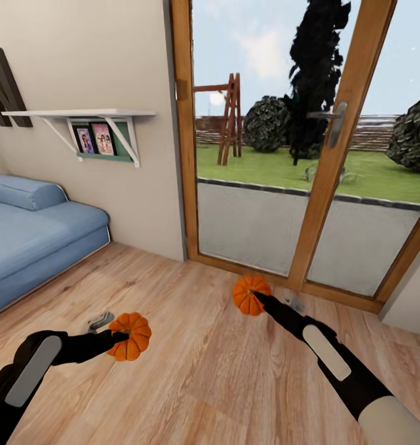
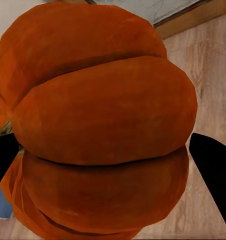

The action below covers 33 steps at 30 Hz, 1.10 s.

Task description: Place each of the two pumpkins and all three candles from the living room inside a cabinet in the living room (use any cabinet), then make sure every cabinet is closed, and position the cauldron so it is next to a table in the living room.

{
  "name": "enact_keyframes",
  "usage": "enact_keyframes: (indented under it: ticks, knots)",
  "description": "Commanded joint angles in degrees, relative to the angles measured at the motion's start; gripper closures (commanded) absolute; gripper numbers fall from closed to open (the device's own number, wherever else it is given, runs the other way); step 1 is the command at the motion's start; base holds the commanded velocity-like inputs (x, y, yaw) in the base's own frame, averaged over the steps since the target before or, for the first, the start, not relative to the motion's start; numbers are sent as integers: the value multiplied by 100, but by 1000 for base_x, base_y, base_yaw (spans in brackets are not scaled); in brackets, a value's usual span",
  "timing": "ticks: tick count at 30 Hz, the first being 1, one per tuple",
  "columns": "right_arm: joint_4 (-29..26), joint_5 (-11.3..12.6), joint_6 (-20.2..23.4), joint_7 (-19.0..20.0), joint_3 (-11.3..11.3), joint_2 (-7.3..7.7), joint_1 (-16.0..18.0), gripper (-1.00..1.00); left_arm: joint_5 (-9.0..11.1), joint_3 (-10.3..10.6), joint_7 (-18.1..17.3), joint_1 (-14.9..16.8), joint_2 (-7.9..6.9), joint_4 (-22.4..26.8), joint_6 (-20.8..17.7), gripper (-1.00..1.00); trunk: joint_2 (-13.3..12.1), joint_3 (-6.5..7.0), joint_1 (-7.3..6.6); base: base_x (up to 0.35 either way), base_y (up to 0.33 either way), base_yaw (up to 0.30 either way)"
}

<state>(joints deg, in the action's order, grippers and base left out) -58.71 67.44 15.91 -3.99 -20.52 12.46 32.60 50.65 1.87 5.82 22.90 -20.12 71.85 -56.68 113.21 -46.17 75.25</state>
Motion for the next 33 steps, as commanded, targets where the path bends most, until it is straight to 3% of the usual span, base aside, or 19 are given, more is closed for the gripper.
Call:
enact_keyframes:
  ticks: [1,7,10,15,20,23,26,27,29,33]
  knots:
    - [-11,39,-14,-40,-19,5,-55,100,59,46,115,4,36,-1,-11,100,-39,23,-23,0,0,0]
    - [0,-443,-418,-22,-31,3,-478,100,49,124,1261,-3,440,-173,7,100,-279,188,-155,0,0,0]
    - [27,-482,-451,-6,-31,2,-612,100,21,154,1395,-4,536,-500,47,100,-400,268,-221,0,0,0]
    - [298,-531,-471,18,-38,2,-670,100,-304,274,1419,-10,565,-747,604,100,-600,368,-331,0,0,0]
    - [406,-674,-484,22,-55,2,-691,100,-425,411,1358,-13,577,-1044,807,100,-801,480,-441,0,0,93]
    - [428,-875,-687,18,-169,2,-744,100,-435,720,1353,-24,595,-1243,1066,100,-921,558,-507,0,0,164]
    - [453,-1030,-1056,13,-402,2,-838,100,-428,1445,1352,-22,634,-1789,2014,100,-1041,636,-573,0,0,184]
    - [501,-1037,-1088,14,-420,2,-843,100,-425,1578,1352,-22,640,-1850,2148,100,-1081,662,-595,0,0,187]
    - [654,-1044,-1177,18,-440,2,-849,100,-424,1754,1352,-22,645,-1942,2304,100,-1162,714,-638,0,0,181]
    - [817,-1049,-1381,23,-517,2,-852,100,-435,1873,1352,-22,686,-2145,2458,100,-1322,819,-726,0,0,158]
